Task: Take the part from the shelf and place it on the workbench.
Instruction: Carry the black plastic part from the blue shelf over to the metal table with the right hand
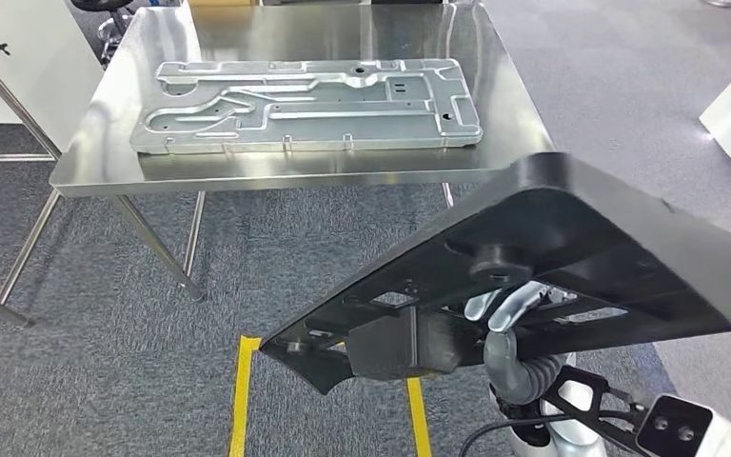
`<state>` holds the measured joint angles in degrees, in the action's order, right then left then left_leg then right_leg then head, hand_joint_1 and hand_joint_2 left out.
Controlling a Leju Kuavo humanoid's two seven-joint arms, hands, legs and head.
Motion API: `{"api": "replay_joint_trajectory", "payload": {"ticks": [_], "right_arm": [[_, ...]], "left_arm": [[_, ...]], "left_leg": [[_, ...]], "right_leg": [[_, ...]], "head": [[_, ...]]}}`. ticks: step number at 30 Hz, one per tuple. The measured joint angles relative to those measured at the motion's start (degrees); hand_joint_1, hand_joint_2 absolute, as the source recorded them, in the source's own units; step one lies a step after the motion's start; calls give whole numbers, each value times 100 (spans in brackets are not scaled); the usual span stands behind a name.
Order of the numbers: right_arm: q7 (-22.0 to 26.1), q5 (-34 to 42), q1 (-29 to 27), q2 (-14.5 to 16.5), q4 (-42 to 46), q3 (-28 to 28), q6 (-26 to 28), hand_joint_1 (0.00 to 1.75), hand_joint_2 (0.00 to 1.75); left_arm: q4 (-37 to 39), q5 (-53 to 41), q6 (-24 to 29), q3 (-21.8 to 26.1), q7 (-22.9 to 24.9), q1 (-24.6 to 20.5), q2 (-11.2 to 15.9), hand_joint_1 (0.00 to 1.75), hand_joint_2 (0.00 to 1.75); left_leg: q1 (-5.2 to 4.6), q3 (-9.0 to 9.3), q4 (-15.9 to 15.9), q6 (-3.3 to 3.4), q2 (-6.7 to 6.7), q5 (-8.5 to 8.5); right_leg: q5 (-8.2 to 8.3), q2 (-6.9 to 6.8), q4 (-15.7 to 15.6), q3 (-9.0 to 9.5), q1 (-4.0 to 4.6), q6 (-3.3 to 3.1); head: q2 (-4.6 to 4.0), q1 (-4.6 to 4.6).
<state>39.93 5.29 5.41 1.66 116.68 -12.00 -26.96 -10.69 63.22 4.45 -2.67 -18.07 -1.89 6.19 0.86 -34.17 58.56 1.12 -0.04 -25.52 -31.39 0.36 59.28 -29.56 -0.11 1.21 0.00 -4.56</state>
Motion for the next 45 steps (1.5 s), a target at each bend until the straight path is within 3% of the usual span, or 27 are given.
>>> {"api": "replay_joint_trajectory", "payload": {"ticks": [1, 3, 4, 5, 6, 8, 9, 10, 12, 15, 16, 18, 20, 21, 22, 23, 25, 29, 31, 34, 35, 36, 37, 39, 40, 43, 45], "right_arm": [[1, 0, -7, 1, 14, 0, -5, 175, 175], [1, -1, -35, 1, 26, 0, -22, 175, 175], [-1, -2, -52, 1, 26, 0, -36, 175, 175], [-1, -2, -63, 1, 26, 0, -56, 175, 175], [-1, -3, -69, 1, 26, 0, -76, 175, 175], [-1, -5, -69, 2, 30, 2, -106, 175, 175], [0, -6, -69, 3, 33, 4, -114, 175, 175], [0, -7, -67, 7, 38, 7, -122, 175, 175], [-1, -7, -67, 24, 46, 17, -146, 175, 175], [-1, -3, -71, 55, 60, 37, -185, 175, 175], [0, 1, -72, 67, 64, 40, -192, 175, 175], [0, 10, -75, 86, 67, 45, -199, 175, 175], [-1, 13, -87, 95, 66, 51, -208, 175, 175], [-2, 13, -91, 98, 65, 58, -217, 175, 175], [-2, 9, -95, 105, 65, 65, -229, 175, 175], [-2, 3, -97, 118, 65, 72, -243, 175, 175], [-1, -17, -97, 154, 67, 82, -266, 175, 175], [-3, -64, -111, 222, 94, 88, -272, 175, 175], [-1, -103, -130, 250, 140, 89, -270, 175, 175], [1, -145, -196, 275, 177, 90, -256, 175, 175], [1, -156, -221, 278, 179, 90, -245, 175, 175], [1, -164, -238, 280, 180, 90, -228, 175, 175], [1, -169, -247, 280, 186, 90, -209, 175, 175], [1, -172, -250, 280, 217, 91, -174, 175, 175], [1, -170, -251, 280, 241, 92, -161, 175, 175], [-1, -155, -267, 279, 313, 103, -119, 175, 175], [0, -142, -290, 280, 372, 118, -91, 175, 175]], "left_arm": [[0, 4, 1, 0, 0, -5, 0, 0, 175], [0, 10, 4, 0, 0, -16, 0, 0, 175], [0, 10, 5, 0, 2, -19, 0, 0, 175], [0, 11, 9, 0, 5, -17, 0, 0, 175], [0, 11, 12, 0, 10, -14, -1, 0, 175], [0, 13, 19, 1, 20, -16, -3, 0, 175], [0, 12, 21, 1, 24, -22, -4, 0, 175], [0, 11, 23, 2, 28, -29, -5, 0, 175], [0, 11, 28, 2, 37, -49, -6, 0, 175], [-2, 12, 37, 2, 45, -71, -4, 0, 175], [-2, 12, 38, 2, 45, -71, 0, 0, 175], [-2, 13, 40, 2, 46, -68, 10, 0, 175], [-2, 13, 40, 2, 50, -56, 14, 0, 175], [-2, 13, 42, 2, 52, -48, 14, 0, 175], [-2, 14, 45, 3, 54, -41, 15, 0, 175], [-2, 14, 48, 4, 54, -37, 19, 0, 175], [-2, 15, 54, 5, 58, -39, 26, 0, 175], [-2, -1, 56, 4, 68, -58, 22, 0, 175], [-2, 5, 58, 5, 76, -58, 17, 0, 175], [-2, 10, 64, 4, 83, -60, 11, 0, 175], [-2, 10, 67, 4, 84, -57, 8, 0, 175], [-2, 11, 70, 4, 85, -51, 4, 0, 175], [-2, 11, 73, 4, 87, -46, 1, 0, 175], [-2, 13, 73, 4, 90, -43, -9, 0, 175], [-2, 13, 73, 4, 91, -47, -14, 0, 175], [-2, 11, 73, 4, 94, -54, -22, 0, 175], [-2, 13, 73, 4, 92, -55, -27, 0, 175]], "left_leg": [[6, 30, -14, 32, 3, -18], [-4, 71, -16, 71, 4, -71], [-8, 102, -16, 77, 0, -101], [-12, 145, -16, 76, -5, -135], [-14, 203, -16, 70, -11, -173], [-17, 331, -21, 44, -22, -262], [-27, 379, -20, 21, -27, -304], [-32, 404, -23, -6, -30, -336], [-40, 425, -49, -68, -24, -367], [-45, 433, 44, -150, -2, -468], [-44, 334, 272, -172, 0, -571], [-25, -88, 1023, -208, -2, -830], [-14, -494, 1550, -235, -2, -861], [-11, -558, 1510, -240, -1, -706], [-8, -509, 1249, -236, -1, -453], [-8, -386, 847, -224, 0, -166], [-29, -139, 206, -188, 0, 139], [-37, -43, 9, -73, -12, 92], [-15, 17, -37, -6, -6, 64], [-14, 92, -51, 52, -1, -9], [-16, 128, -50, 54, -5, -41], [-17, 175, -50, 51, -9, -78], [-17, 236, -50, 43, -15, -119], [-24, 357, -52, 15, -23, -208], [-33, 397, -50, -12, -28, -249], [-41, 441, -77, -106, -24, -321], [-31, 465, -39, -163, -14, -376]], "right_leg": [[-128, -4, 292, -155, -10, 21], [-406, -7, 1112, -658, -22, 43], [-455, -7, 1433, -890, -26, 48], [-382, -7, 1559, -1028, -26, 45], [-180, -7, 1448, -1047, -25, 33], [379, -7, 725, -818, -14, -20], [563, -9, 363, -679, 4, -53], [643, -12, 113, -581, 20, -79], [601, -7, -41, -525, 50, -113], [575, 2, -180, -397, 1, -184], [563, -5, -222, -334, -18, -211], [508, -20, -243, -251, -15, -249], [441, -13, -238, -182, -12, -259], [401, -5, -235, -135, -11, -257], [357, 3, -232, -75, -12, -250], [307, 8, -230, -14, -11, -235], [216, 16, -214, 63, 12, -184], [123, 17, -212, 98, 19, -70], [-31, 5, 67, -16, 10, -12], [-400, -4, 1175, -688, -22, 35], [-398, -4, 1418, -883, -28, 41], [-278, -5, 1453, -979, -31, 40], [-51, -5, 1258, -959, -30, 28], [460, -5, 517, -716, -14, -26], [602, -6, 198, -597, 2, -56], [601, 6, -80, -493, 42, -130], [582, 14, -147, -416, 14, -183]], "head": [[0, 0], [0, -1], [0, -1], [0, -1], [0, -1], [0, 0], [0, 1], [0, 1], [0, 1], [0, -1], [0, -2], [0, -1], [0, -1], [0, -1], [0, -1], [0, -1], [0, -1], [0, -1], [0, 0], [0, 0], [0, -1], [0, -1], [0, -1], [0, 0], [0, 0], [0, 0], [0, -1]]}}
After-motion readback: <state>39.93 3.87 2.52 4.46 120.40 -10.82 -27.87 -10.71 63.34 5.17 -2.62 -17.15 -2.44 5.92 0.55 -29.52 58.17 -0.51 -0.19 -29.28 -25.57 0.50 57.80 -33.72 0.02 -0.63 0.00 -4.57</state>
